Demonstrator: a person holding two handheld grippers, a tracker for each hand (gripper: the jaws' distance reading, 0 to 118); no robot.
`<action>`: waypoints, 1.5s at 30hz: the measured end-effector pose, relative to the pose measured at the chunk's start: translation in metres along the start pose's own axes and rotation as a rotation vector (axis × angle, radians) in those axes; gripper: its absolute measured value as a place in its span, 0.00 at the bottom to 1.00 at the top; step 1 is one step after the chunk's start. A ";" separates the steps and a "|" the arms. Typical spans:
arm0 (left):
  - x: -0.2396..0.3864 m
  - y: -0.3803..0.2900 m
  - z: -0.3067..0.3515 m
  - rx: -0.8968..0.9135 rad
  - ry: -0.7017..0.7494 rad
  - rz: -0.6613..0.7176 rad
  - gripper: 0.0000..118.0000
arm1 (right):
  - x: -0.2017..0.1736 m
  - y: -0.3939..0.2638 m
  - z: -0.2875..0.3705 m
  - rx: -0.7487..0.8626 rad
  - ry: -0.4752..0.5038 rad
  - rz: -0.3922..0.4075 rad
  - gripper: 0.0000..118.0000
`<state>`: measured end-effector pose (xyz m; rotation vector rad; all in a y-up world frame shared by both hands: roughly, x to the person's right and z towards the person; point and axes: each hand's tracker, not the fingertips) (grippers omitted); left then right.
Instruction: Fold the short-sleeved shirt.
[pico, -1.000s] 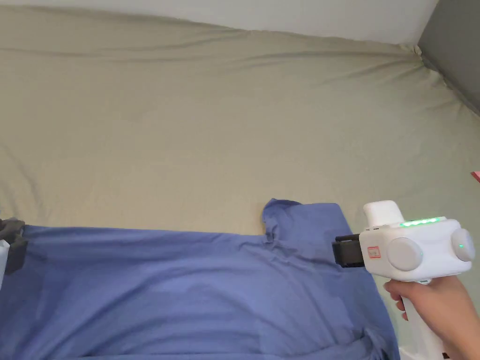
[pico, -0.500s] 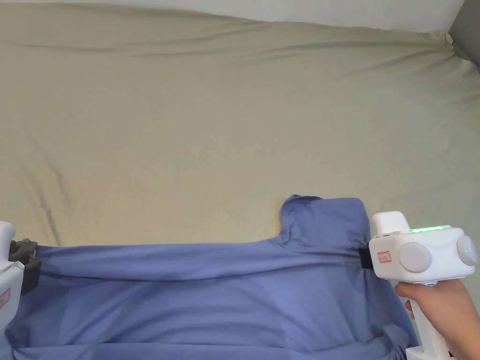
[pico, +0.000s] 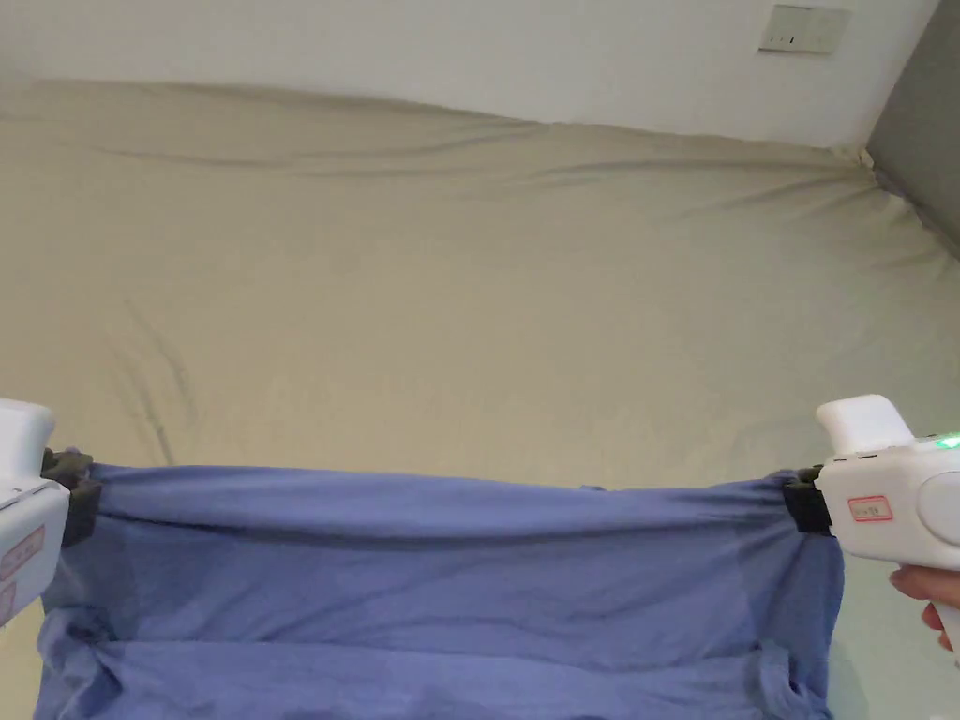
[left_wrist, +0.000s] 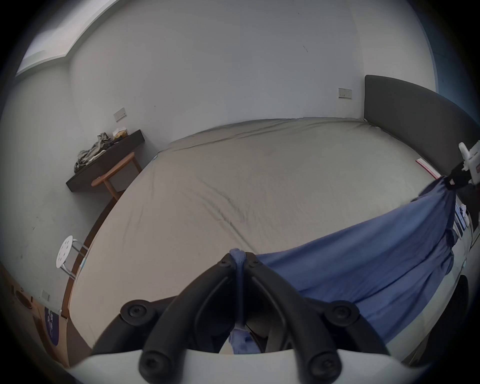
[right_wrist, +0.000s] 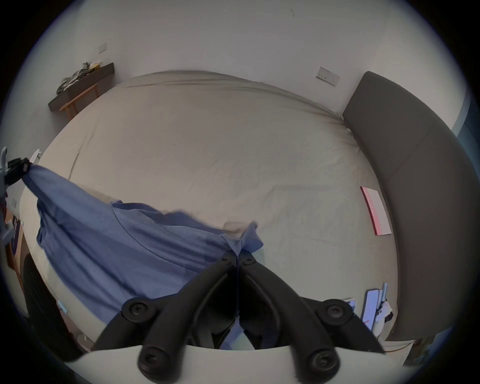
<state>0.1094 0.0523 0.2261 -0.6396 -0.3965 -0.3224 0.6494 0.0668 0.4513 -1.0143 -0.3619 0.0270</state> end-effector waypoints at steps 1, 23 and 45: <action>-0.002 -0.005 0.006 -0.002 0.002 0.003 0.01 | 0.000 -0.006 0.009 -0.002 0.006 0.003 0.03; 0.002 -0.147 -0.012 -0.356 -0.070 -0.162 0.01 | -0.049 -0.143 -0.032 -0.438 0.135 0.118 0.03; -0.013 -0.064 0.023 -0.125 0.023 -0.071 0.86 | -0.037 -0.073 0.052 -0.013 -0.090 0.042 0.92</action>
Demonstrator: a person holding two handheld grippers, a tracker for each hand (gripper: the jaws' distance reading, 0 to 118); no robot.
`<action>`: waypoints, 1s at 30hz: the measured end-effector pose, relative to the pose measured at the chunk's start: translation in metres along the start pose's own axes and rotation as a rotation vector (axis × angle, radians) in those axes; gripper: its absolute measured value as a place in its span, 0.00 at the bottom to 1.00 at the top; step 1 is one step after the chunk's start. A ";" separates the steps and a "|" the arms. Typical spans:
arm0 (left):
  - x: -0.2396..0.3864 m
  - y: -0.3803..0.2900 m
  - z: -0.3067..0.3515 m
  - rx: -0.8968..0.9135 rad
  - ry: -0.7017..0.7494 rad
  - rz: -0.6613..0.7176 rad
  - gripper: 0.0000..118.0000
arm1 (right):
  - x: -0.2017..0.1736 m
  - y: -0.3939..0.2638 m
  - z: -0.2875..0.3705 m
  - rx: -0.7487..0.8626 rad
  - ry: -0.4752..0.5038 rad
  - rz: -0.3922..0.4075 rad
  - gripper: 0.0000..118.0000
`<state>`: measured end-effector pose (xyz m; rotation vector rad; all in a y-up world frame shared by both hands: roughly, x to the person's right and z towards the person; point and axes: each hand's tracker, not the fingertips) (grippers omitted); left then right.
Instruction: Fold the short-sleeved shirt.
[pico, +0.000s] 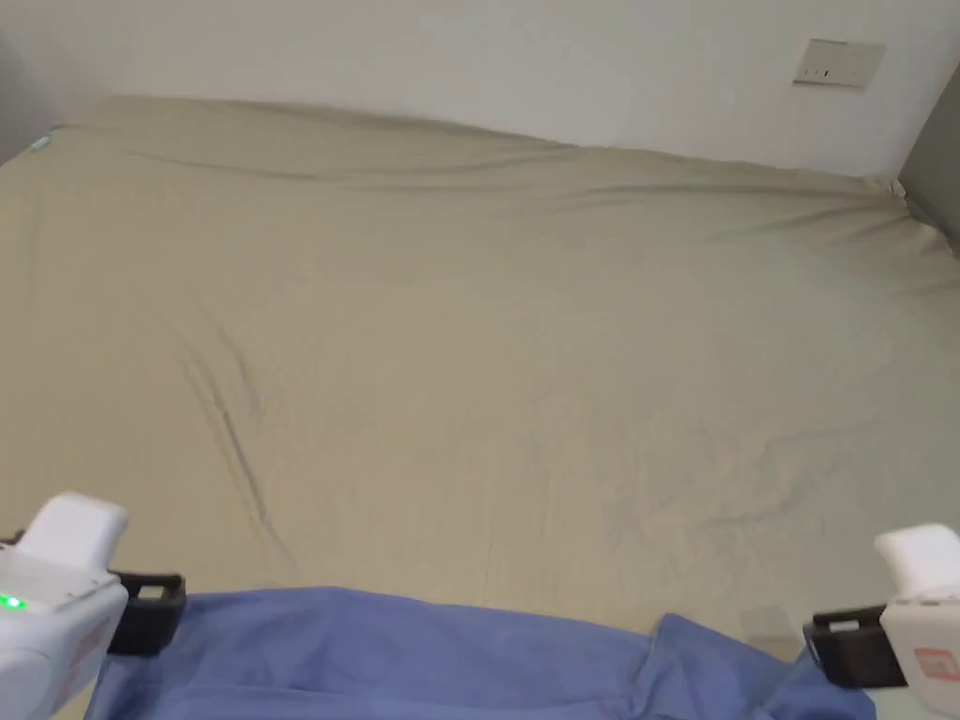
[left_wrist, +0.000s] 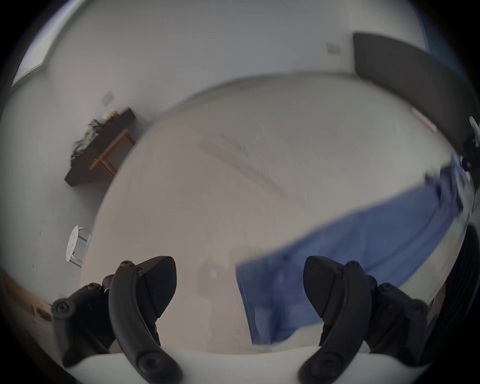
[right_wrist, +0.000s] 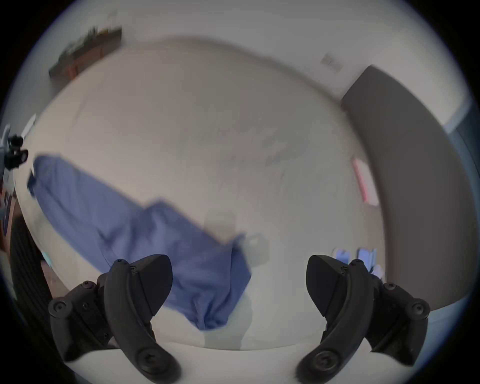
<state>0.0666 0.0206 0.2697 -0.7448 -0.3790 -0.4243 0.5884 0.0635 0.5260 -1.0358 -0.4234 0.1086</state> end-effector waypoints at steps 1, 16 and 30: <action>-0.003 0.011 0.012 0.054 0.007 0.031 0.86 | -0.001 0.012 0.015 0.075 -0.007 -0.013 0.92; 0.062 0.086 0.176 0.796 0.029 0.188 0.70 | -0.120 0.055 0.176 0.881 -0.060 -0.021 0.83; 0.114 0.077 0.173 0.809 0.032 0.059 0.00 | -0.153 0.044 0.163 0.878 -0.070 -0.038 0.02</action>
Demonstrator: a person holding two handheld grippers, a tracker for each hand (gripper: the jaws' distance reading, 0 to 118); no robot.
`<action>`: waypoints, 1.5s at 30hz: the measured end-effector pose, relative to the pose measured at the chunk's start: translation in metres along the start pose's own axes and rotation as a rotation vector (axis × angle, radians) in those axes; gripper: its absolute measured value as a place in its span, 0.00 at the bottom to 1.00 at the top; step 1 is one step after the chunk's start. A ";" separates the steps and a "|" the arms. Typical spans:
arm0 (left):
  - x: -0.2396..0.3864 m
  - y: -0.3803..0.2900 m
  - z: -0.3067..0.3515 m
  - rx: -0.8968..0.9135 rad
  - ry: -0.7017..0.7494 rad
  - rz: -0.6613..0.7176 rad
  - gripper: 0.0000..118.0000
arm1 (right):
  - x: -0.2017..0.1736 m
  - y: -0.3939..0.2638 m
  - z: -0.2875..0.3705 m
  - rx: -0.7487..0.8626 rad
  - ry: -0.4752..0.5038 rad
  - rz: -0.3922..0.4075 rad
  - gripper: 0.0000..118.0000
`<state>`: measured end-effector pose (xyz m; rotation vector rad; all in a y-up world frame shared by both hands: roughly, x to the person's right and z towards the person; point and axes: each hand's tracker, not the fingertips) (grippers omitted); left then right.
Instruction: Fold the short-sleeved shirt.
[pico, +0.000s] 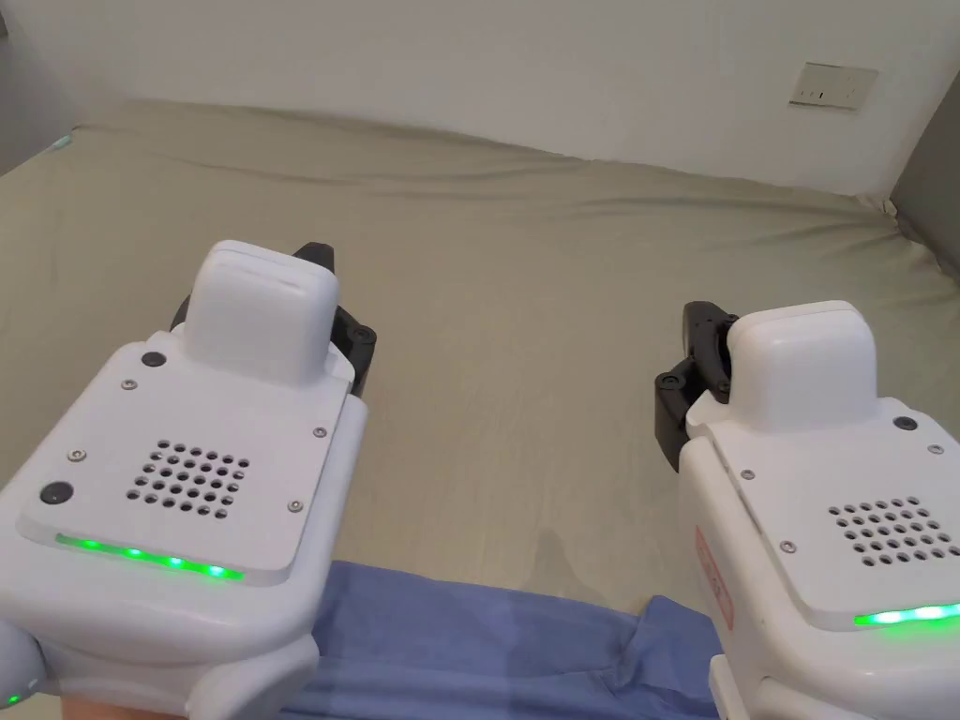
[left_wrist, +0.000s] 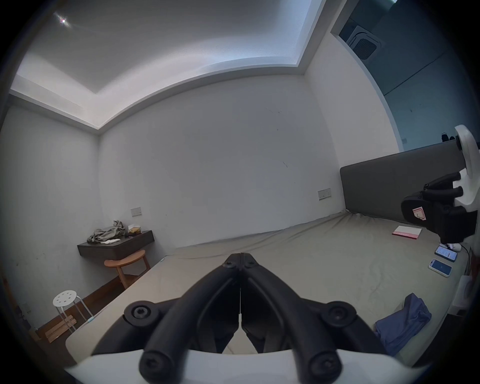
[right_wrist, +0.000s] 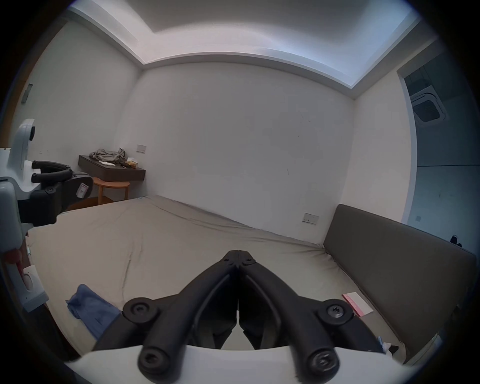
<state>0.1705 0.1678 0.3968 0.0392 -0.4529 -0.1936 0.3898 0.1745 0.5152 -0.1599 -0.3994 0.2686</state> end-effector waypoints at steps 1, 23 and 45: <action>-0.002 0.001 -0.002 -0.008 0.005 0.011 0.00 | 0.003 -0.001 -0.002 -0.007 -0.011 -0.005 0.02; -0.099 -0.247 -0.066 -0.886 -0.253 0.283 0.86 | 0.019 -0.075 -0.049 -0.257 0.026 0.046 0.02; -0.154 -0.366 -0.074 -1.038 -0.489 1.250 0.08 | 0.011 -0.084 -0.059 -0.352 0.061 -0.032 0.02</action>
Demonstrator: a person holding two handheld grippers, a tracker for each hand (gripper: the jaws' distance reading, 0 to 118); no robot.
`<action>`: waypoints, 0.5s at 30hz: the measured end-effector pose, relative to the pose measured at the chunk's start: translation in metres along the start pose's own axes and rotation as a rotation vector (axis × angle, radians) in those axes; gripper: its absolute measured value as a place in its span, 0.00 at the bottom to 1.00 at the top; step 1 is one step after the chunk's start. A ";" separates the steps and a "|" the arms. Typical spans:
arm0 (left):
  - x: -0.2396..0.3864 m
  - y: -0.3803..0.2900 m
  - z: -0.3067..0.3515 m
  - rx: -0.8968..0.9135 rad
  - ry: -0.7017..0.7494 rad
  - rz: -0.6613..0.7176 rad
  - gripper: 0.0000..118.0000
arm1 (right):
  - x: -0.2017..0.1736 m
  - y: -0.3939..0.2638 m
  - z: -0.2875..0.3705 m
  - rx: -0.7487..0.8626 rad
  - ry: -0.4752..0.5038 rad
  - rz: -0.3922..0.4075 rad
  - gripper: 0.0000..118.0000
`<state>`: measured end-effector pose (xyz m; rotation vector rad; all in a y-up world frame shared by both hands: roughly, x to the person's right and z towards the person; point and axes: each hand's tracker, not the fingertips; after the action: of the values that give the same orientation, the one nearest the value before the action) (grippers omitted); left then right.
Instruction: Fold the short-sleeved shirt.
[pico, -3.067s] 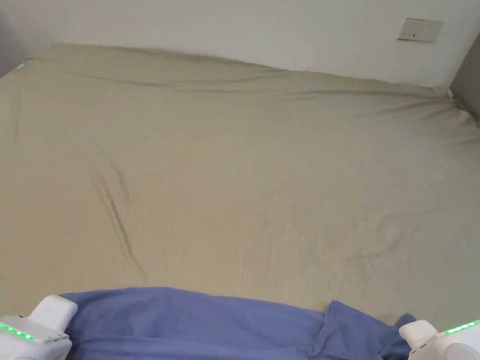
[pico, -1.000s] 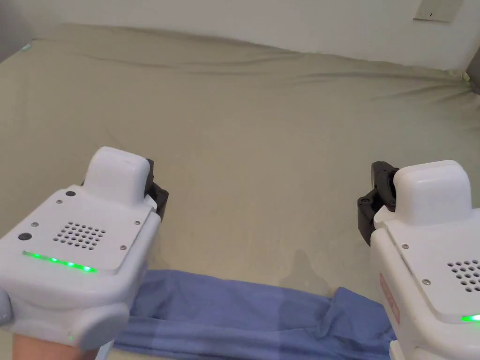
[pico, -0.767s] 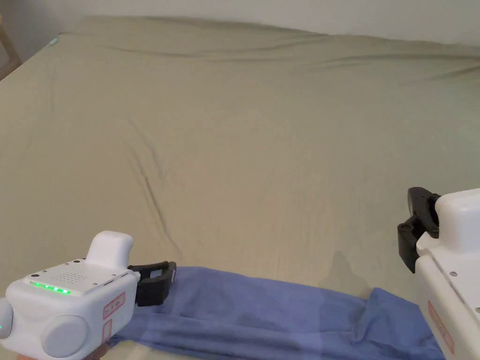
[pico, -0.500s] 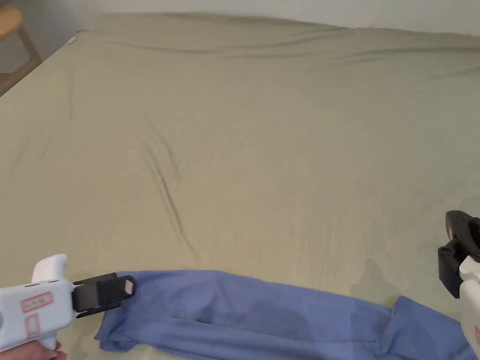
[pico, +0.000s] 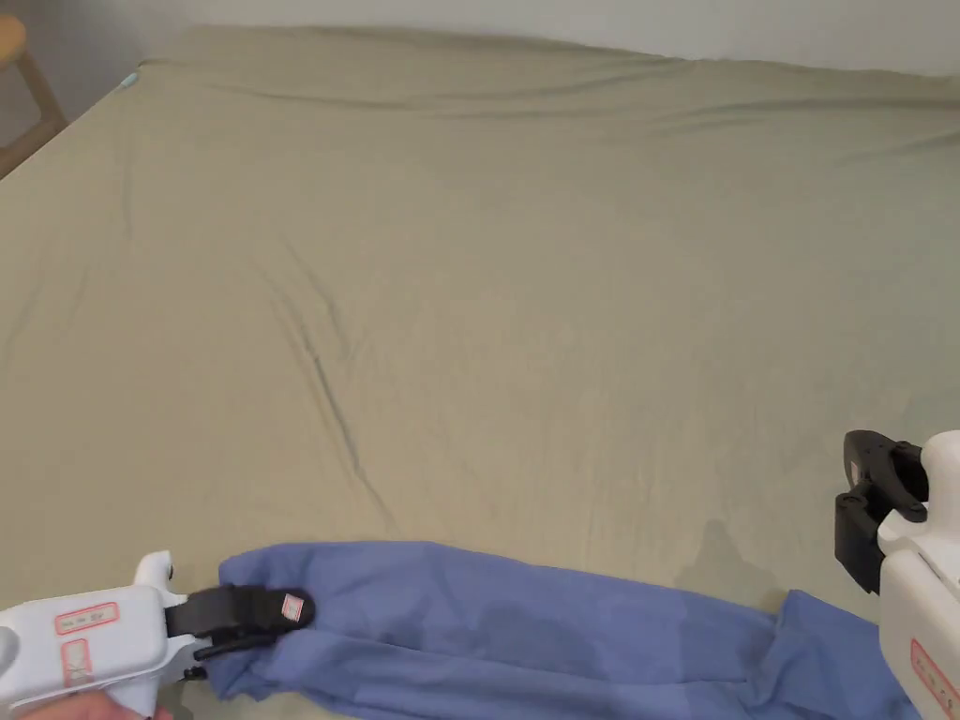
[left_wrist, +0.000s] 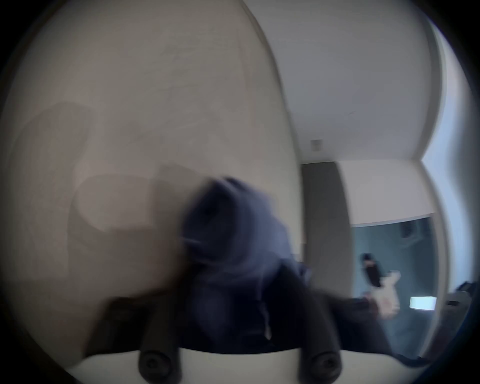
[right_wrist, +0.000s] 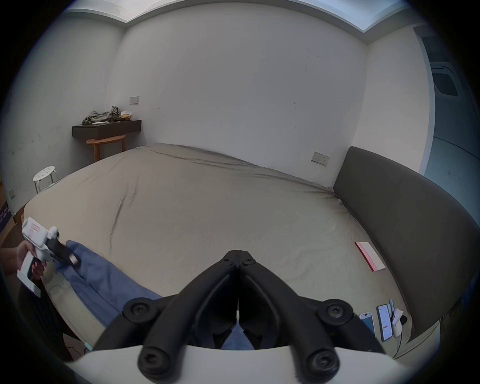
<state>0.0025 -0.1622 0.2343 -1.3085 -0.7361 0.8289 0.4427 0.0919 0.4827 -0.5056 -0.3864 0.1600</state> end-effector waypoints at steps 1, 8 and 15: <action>-0.007 -0.001 -0.001 -0.005 0.130 -0.021 0.08 | -0.001 0.001 0.001 0.003 0.002 0.005 0.02; 0.035 -0.002 0.008 0.005 0.153 -0.204 0.07 | -0.002 0.004 0.012 0.014 0.002 0.035 0.02; 0.080 -0.002 0.006 0.020 0.442 -0.537 0.07 | 0.002 0.002 0.018 0.002 -0.019 0.047 0.02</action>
<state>0.0394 -0.0911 0.2372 -1.1412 -0.6716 0.1067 0.4374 0.1017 0.4968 -0.5111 -0.3934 0.2107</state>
